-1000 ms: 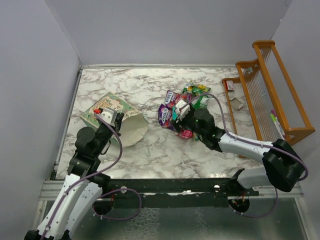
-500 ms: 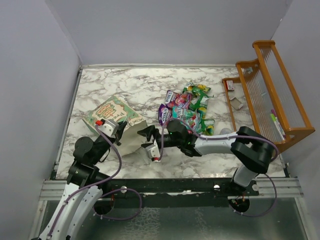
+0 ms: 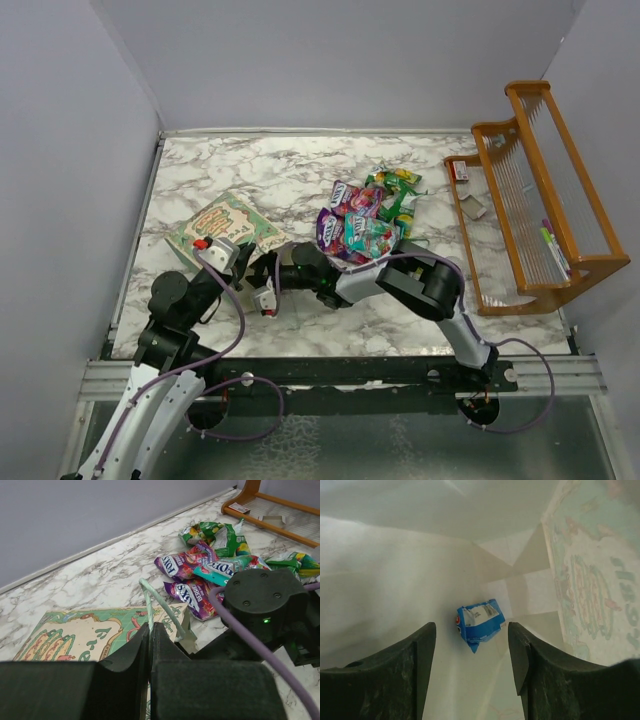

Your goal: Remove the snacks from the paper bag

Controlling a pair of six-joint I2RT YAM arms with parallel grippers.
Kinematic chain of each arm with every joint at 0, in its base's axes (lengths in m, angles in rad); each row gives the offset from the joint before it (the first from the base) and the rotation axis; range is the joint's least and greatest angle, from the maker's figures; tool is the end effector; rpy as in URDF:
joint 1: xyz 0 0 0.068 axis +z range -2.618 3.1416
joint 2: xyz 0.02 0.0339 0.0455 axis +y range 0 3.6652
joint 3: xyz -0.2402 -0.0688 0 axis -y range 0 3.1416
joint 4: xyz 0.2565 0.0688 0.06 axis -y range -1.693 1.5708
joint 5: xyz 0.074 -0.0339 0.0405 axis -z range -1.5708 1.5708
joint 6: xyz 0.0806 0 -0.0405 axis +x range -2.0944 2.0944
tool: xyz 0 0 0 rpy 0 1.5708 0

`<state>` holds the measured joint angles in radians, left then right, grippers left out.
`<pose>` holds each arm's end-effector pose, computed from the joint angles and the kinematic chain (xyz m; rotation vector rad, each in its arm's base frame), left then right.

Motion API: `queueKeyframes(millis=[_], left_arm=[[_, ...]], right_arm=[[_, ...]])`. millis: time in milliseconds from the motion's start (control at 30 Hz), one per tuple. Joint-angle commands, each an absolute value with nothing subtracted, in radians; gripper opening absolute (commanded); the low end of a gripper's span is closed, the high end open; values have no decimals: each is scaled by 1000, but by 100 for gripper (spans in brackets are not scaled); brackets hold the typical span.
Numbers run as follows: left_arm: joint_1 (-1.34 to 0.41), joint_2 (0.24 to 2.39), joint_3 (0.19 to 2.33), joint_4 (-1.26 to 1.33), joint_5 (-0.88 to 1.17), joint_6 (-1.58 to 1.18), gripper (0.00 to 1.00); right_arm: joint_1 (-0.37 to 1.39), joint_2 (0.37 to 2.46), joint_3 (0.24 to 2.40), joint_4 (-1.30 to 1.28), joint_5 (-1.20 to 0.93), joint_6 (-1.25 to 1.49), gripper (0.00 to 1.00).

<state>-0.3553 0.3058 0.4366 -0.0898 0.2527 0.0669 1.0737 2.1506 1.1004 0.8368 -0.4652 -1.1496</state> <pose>0.1705 -0.0848 0.2850 0.5195 1.4562 -0.4222 0.1942 0.4338 0.0908 -1.7106 0.4741 0.3594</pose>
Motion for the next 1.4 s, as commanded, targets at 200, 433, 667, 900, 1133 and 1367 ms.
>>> queueKeyframes(millis=[200, 433, 667, 900, 1133, 1367], left_arm=[[-356, 304, 451, -44, 303, 68, 0], [-356, 290, 449, -43, 302, 69, 0], [-356, 292, 451, -44, 306, 69, 0], [-356, 292, 455, -42, 323, 66, 0], [-356, 287, 457, -56, 307, 71, 0], [-357, 316, 449, -54, 203, 69, 0]], right_arm=[[1077, 2361, 1349, 820, -320, -1246, 59], [1067, 2416, 1429, 701, -312, -1313, 60], [1064, 2474, 1516, 633, -288, -1316, 64], [1058, 2581, 1672, 621, -262, -1280, 61], [1045, 2594, 1692, 757, -243, -1226, 9], [1044, 2344, 1407, 849, -233, -1194, 1]])
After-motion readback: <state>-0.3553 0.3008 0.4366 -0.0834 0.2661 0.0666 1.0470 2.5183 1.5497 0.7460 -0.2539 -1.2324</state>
